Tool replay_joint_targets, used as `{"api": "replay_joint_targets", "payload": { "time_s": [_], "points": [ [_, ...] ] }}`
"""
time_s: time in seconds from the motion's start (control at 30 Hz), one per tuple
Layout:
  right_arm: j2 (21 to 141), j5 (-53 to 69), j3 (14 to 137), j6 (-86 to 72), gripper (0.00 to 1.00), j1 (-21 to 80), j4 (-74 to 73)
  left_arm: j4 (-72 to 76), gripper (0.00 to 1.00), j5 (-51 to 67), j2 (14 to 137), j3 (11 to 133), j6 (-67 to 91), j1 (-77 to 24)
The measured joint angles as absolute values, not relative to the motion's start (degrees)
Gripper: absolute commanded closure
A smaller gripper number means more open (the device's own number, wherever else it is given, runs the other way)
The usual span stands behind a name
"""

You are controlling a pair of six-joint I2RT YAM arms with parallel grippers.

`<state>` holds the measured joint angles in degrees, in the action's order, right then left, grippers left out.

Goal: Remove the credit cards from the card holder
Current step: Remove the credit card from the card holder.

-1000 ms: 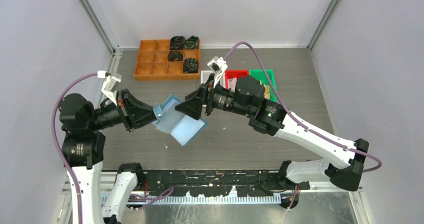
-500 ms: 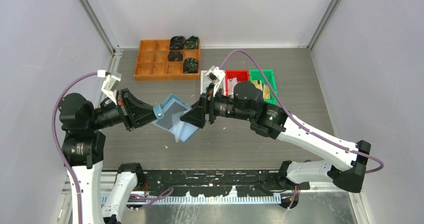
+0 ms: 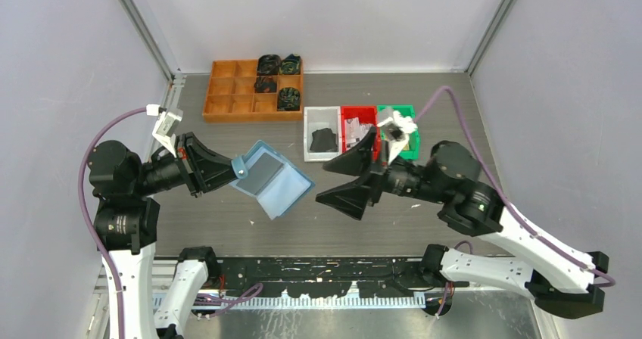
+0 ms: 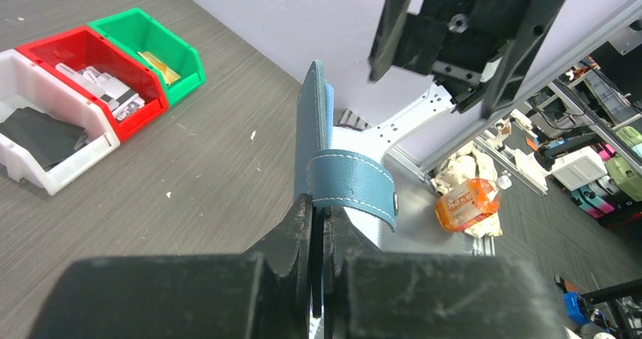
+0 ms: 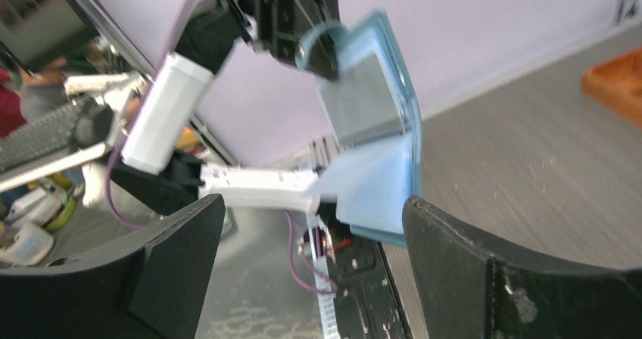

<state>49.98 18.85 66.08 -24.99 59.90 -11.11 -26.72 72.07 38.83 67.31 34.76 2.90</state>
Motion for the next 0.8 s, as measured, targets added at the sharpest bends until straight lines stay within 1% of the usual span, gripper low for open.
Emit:
{"api": "replay_joint_targets", "payload": {
  "time_s": [0.07,0.17,0.4,0.47,0.57,0.67,0.8],
  "points": [
    [48.36,17.26,66.28,-25.52,0.08,59.88,-9.52,-26.63,1.00,72.10,38.83,67.31,35.18,2.90],
    [49.69,14.85,67.68,-26.96,0.09,59.88,-7.79,-26.50,1.00,72.07,38.83,67.31,35.62,2.90],
    [64.40,12.71,73.47,-30.13,0.18,59.88,-7.33,-26.39,1.00,72.10,38.83,67.31,36.14,2.90],
    [67.42,12.78,73.47,-30.68,0.22,59.88,-7.49,-26.37,1.00,72.12,38.83,67.31,36.58,2.90],
    [70.08,13.50,73.47,-32.05,0.30,59.88,-7.11,-26.35,1.00,72.16,38.83,67.31,37.36,2.90],
    [70.13,14.26,73.47,-33.47,0.36,59.90,-5.50,-26.02,1.00,72.20,38.83,67.31,38.22,2.92],
    [70.13,15.25,73.41,-35.16,0.49,59.90,-1.83,-25.06,1.00,72.73,38.83,67.31,39.20,2.90]
  ]
}}
